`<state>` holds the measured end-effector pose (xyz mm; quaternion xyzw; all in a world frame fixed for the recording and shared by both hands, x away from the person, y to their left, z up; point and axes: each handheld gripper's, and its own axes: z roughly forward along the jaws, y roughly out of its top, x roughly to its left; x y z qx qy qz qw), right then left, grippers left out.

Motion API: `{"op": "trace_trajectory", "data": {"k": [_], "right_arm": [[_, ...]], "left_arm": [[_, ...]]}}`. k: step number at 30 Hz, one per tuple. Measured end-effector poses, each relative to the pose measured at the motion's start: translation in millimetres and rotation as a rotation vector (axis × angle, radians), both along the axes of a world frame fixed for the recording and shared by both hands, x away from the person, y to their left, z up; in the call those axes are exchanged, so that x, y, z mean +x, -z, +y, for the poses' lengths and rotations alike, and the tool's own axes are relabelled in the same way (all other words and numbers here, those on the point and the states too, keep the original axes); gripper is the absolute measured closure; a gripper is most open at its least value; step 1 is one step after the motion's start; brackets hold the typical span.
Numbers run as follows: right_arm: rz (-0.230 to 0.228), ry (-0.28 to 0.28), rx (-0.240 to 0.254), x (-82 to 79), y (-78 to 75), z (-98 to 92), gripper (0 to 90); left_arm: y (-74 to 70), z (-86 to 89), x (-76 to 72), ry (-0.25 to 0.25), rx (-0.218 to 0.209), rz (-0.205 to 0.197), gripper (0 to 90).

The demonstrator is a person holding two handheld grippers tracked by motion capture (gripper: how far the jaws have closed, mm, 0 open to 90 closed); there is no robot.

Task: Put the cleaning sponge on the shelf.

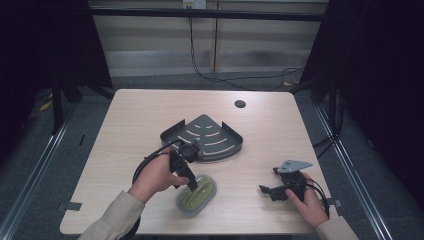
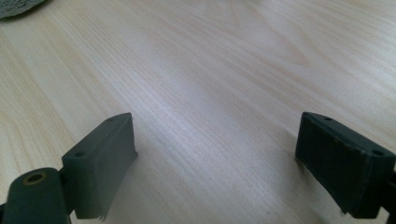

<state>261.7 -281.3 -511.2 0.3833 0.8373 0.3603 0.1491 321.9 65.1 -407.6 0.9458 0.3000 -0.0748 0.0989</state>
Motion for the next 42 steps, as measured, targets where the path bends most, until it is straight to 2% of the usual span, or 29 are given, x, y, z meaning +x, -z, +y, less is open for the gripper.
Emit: {"op": "trace_trajectory", "data": {"k": [10, 16, 25, 34, 38, 42], "right_arm": [[0.000, 0.001, 0.001, 0.0, 0.1, 0.3, 11.2], [-0.001, 0.002, -0.001, -0.1, 0.1, 0.3, 11.2], [-0.001, 0.002, -0.001, -0.1, 0.1, 0.3, 11.1], [-0.001, 0.002, -0.001, -0.1, 0.1, 0.3, 11.1], [0.000, 0.002, -0.001, -0.1, 0.1, 0.3, 11.2], [-0.001, 0.002, -0.001, -0.1, 0.1, 0.3, 11.2]], "left_arm": [[1.8, -8.2, -2.1, -0.009, 0.002, 0.021, 42.8], [6.6, -11.4, -3.1, -0.012, 0.005, 0.045, 45.9], [15.2, -13.2, -4.9, -0.025, 0.003, 0.054, 50.0], [19.9, -18.7, -6.9, -0.031, -0.002, 0.059, 60.5], [19.4, -19.8, -6.7, -0.033, 0.002, 0.066, 69.6], [19.5, -19.2, -5.9, -0.033, 0.007, 0.072, 71.4]]}}
